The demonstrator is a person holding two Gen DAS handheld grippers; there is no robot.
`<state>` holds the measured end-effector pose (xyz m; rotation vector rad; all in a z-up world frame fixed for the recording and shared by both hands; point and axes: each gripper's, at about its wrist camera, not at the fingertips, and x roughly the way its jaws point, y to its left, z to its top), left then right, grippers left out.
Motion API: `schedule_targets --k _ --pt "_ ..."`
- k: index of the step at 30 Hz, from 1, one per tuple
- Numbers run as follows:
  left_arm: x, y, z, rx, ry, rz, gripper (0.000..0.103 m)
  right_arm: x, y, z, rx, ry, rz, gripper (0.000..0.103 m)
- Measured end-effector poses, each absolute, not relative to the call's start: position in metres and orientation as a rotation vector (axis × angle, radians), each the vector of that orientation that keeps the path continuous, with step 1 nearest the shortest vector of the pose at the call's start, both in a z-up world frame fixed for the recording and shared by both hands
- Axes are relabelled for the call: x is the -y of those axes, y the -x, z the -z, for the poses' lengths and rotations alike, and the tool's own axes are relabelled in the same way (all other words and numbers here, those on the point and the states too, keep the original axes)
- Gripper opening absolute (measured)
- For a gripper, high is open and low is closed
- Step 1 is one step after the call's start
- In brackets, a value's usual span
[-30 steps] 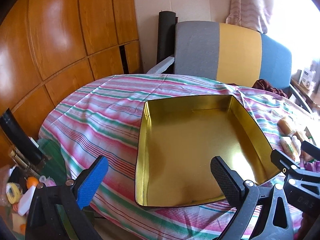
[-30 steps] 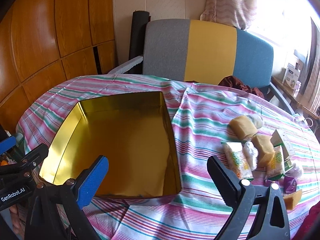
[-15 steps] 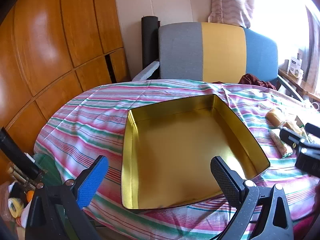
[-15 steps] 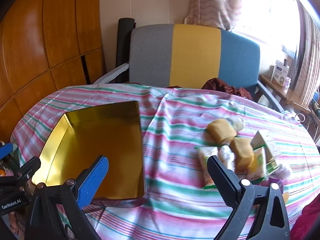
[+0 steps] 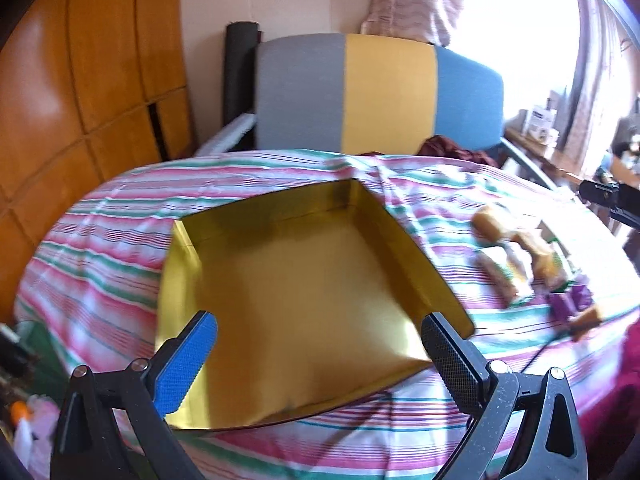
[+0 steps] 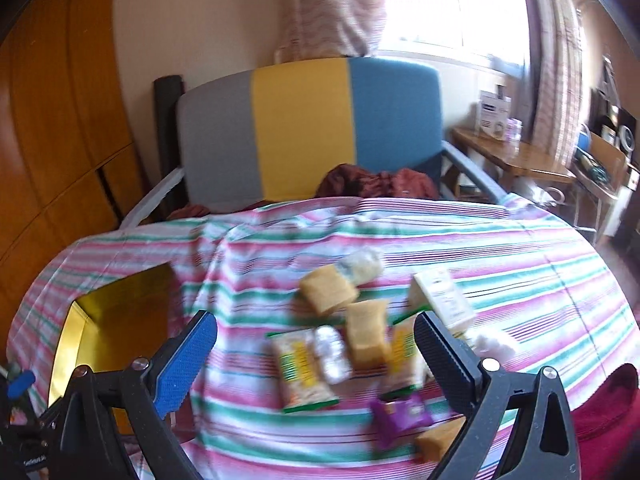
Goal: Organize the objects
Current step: 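Move both tools from the gold tray toward the snack pile, then grasp the clear WEIDAN biscuit packet with the left gripper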
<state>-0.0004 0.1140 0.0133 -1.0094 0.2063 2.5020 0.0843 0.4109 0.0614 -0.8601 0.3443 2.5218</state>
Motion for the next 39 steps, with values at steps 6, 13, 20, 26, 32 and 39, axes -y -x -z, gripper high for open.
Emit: schedule_targets --k 6,13,20,26,32,39 --pt "-0.151 -0.003 -0.017 -0.270 0.958 -2.397 0.102 -0.472 -0.106 -0.066 -0.409 0.788 -2.388 0.101" --pt "-0.205 0.008 -0.018 -0.245 1.034 -2.217 0.100 -0.525 -0.131 -0.036 -0.510 0.724 -2.282 0.101" --pt "-0.279 0.004 -0.007 -0.382 1.048 -2.078 0.096 -0.543 -0.146 -0.003 -0.737 0.685 -2.278 0.101" --pt "-0.341 0.018 0.029 -0.452 1.185 -1.975 0.086 -0.551 -0.154 -0.002 -0.796 0.654 -2.287 0.101" --pt "-0.379 0.036 0.061 -0.480 1.285 -1.949 0.079 -0.551 -0.152 -0.001 -0.814 0.660 -2.304 0.101" --pt "-0.402 0.052 0.084 -0.453 1.348 -1.948 0.072 -0.555 -0.154 0.002 -0.860 0.661 -2.297 0.101"
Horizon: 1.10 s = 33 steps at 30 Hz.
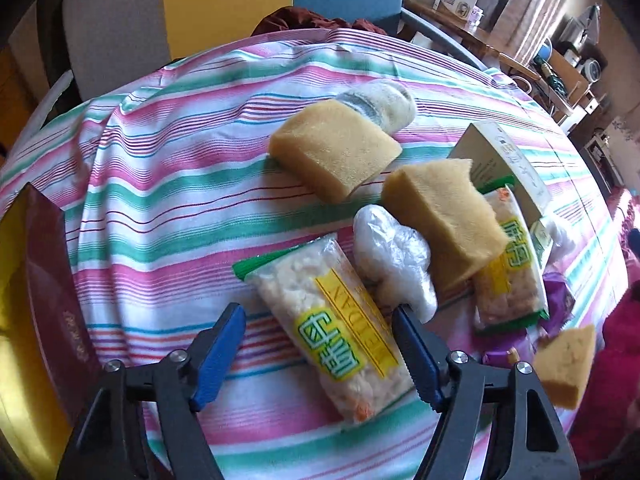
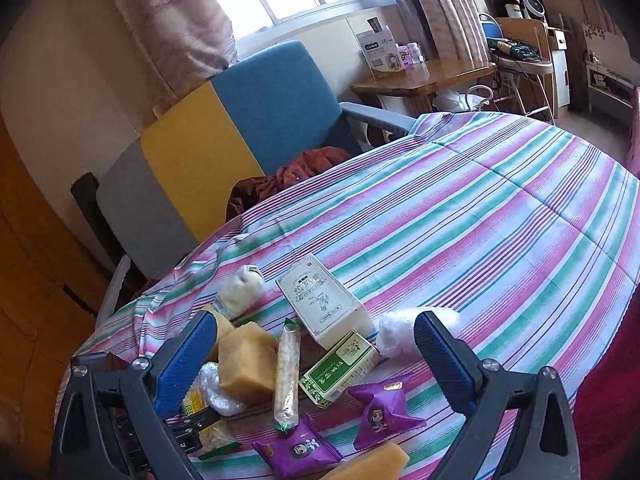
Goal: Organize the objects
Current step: 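Grasp the clear WEIDAN biscuit packet with the left gripper, then carry the WEIDAN packet over the tray while the right gripper nears a purple packet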
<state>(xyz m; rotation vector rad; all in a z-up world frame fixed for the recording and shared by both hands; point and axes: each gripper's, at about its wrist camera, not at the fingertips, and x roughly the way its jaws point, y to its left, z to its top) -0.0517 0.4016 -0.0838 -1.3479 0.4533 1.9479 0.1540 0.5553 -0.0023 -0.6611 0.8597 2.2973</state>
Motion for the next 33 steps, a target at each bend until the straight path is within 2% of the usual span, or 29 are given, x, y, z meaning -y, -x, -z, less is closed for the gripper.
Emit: schedule_targets --k 3,5,7,20,22,25,27,30,33 --pt "-0.400 0.048 0.086 -0.483 1.288 -1.970 0.056 -0.557 -0.153 0.004 -0.864 0.666 -2.287 0.101" --pt "-0.397 0.046 0.084 -0.473 1.276 -1.970 0.042 -0.559 -0.156 0.004 -0.871 0.657 -2.275 0.101" --pt "-0.390 0.042 0.081 -0.459 1.268 -1.981 0.039 -0.563 -0.158 0.006 -0.893 0.655 -2.257 0.101" --pt "-0.344 0.004 0.045 -0.403 1.129 -1.974 0.038 -0.566 -0.146 0.025 -0.909 0.814 -2.184 0.101" --pt "-0.333 0.000 0.040 -0.386 1.118 -1.975 0.038 -0.561 -0.143 0.022 -0.894 0.847 -2.203 0.098" --pt "-0.316 -0.005 0.031 -0.377 1.089 -1.983 0.038 -0.544 -0.132 0.011 -0.803 0.941 -2.290 0.091" --pt "-0.305 -0.007 0.026 -0.369 1.069 -1.991 0.038 -0.526 -0.118 0.011 -0.735 1.091 -2.365 0.091" --pt "-0.289 -0.009 0.016 -0.340 1.047 -2.006 0.038 -0.492 -0.097 0.021 -0.537 1.361 -2.407 0.091" --pt "-0.272 -0.009 0.007 -0.308 1.031 -2.020 0.038 -0.470 -0.091 0.030 -0.424 1.536 -2.398 0.085"
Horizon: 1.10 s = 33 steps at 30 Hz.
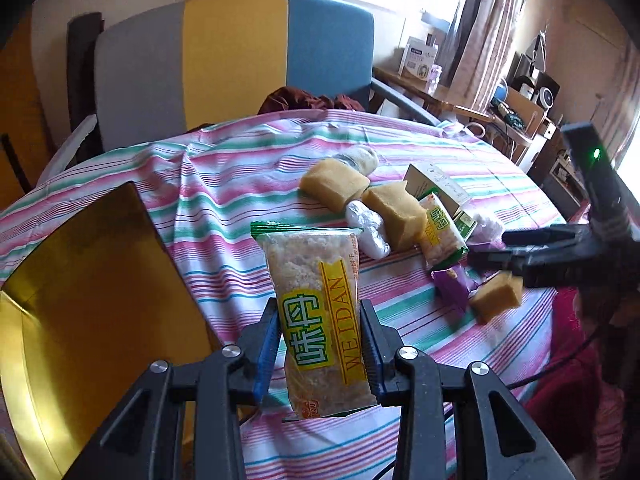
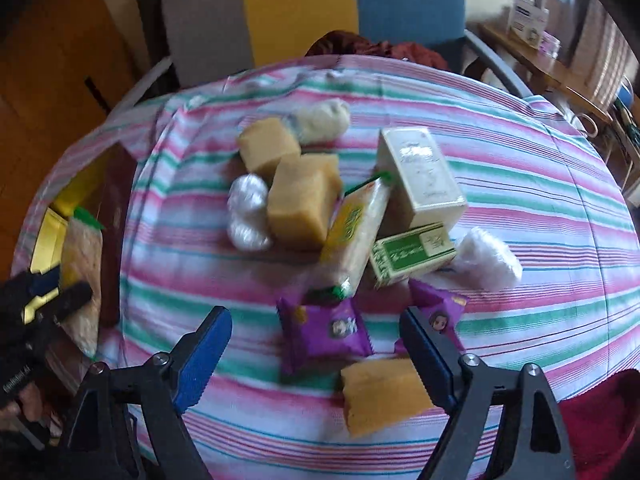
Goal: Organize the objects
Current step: 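Carry the WEIDAN packet over the tray while the right gripper nears a purple packet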
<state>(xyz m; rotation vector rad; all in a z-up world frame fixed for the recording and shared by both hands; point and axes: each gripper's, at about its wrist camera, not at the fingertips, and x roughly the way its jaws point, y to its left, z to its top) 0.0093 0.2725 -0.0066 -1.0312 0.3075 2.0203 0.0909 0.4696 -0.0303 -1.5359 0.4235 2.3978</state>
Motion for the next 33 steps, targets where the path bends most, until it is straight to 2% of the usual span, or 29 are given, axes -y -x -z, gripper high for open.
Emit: schedule_targets --k 6,8,14,21,24,26,30,33 --pt "-0.241 -0.004 -0.002 -0.241 1.026 -2.059 0.038 -0.457 -0.089 0.047 -0.698 1.697 -2.373 0.085" --pt "-0.232 0.000 -0.002 -0.216 1.030 -2.074 0.038 -0.464 -0.087 0.060 -0.847 1.699 -2.294 0.085" --pt "-0.201 0.010 -0.006 -0.140 1.033 -2.118 0.038 -0.498 -0.088 0.073 -1.098 1.532 -2.049 0.084" --pt "-0.169 0.023 -0.009 -0.062 1.031 -2.163 0.038 -0.497 -0.075 0.077 -1.002 1.500 -1.944 0.083" --pt "-0.152 0.029 -0.009 -0.043 1.033 -2.186 0.038 -0.490 -0.070 0.080 -0.941 1.522 -1.922 0.075" --pt "-0.140 0.034 -0.009 -0.036 1.037 -2.208 0.038 -0.491 -0.073 0.082 -0.982 1.494 -1.901 0.074" --pt "-0.114 0.048 -0.007 -0.032 1.049 -2.266 0.038 -0.502 -0.088 0.082 -1.197 1.373 -1.876 0.076" --pt "-0.099 0.058 -0.003 -0.005 1.070 -2.298 0.038 -0.514 -0.094 0.080 -1.241 1.271 -1.826 0.076"
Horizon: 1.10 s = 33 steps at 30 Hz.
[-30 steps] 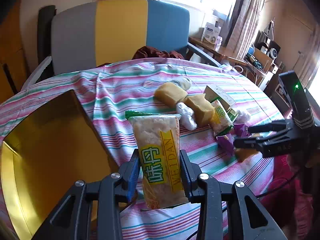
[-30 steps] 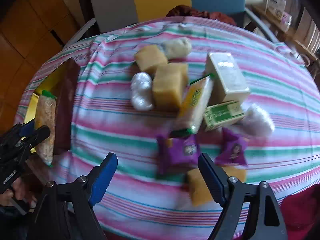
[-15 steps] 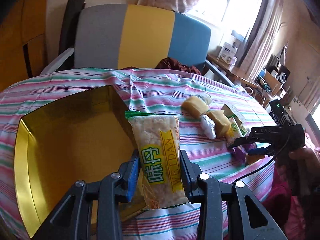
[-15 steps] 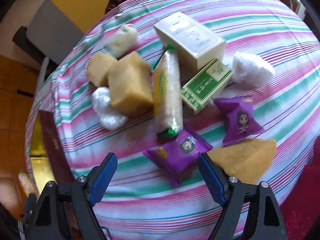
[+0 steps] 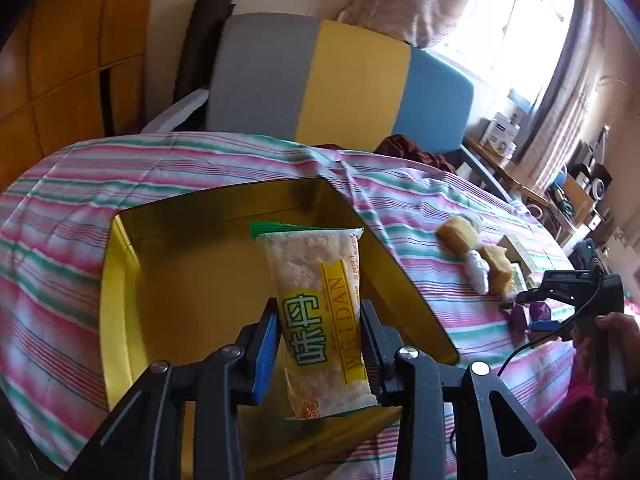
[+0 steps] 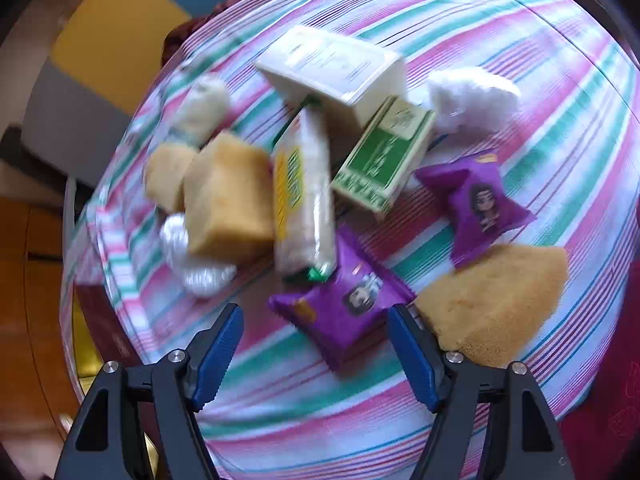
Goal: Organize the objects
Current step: 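Carry the WEIDAN packet over the tray while the right gripper nears a purple packet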
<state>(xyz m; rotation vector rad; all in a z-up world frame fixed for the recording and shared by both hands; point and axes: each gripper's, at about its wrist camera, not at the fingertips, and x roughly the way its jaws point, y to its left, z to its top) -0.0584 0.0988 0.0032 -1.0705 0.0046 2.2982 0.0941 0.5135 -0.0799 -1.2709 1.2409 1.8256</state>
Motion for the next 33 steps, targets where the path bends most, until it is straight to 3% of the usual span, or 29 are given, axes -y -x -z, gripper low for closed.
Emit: schedule_targets --k 3,7,10,14,18,26,29,33 --pt "-0.087 0.063 -0.001 0.020 1.075 -2.320 0.038 -0.515 -0.082 0.083 -1.156 1.319 -1.817 0.075" --pt "-0.077 0.065 0.000 0.041 1.079 -2.330 0.038 -0.499 -0.071 0.081 -0.999 1.396 -1.899 0.057" --pt "-0.072 0.065 0.002 0.041 1.086 -2.335 0.038 -0.479 -0.067 0.075 -0.835 1.504 -2.014 0.050" --pt "-0.065 0.066 0.004 0.044 1.098 -2.349 0.038 -0.460 -0.079 0.070 -0.747 1.608 -2.132 0.041" --pt "-0.060 0.069 0.008 0.038 1.117 -2.365 0.038 -0.450 -0.083 0.074 -0.758 1.639 -2.180 0.042" --pt "-0.046 0.073 0.008 0.025 1.142 -2.413 0.038 -0.461 -0.087 0.073 -1.027 1.435 -2.154 0.066" --pt "-0.043 0.078 0.006 0.026 1.140 -2.421 0.038 -0.472 -0.089 0.082 -1.164 1.340 -2.065 0.067" --pt "-0.035 0.091 0.004 0.047 1.161 -2.430 0.038 -0.469 -0.074 0.097 -1.153 1.352 -2.035 0.065"
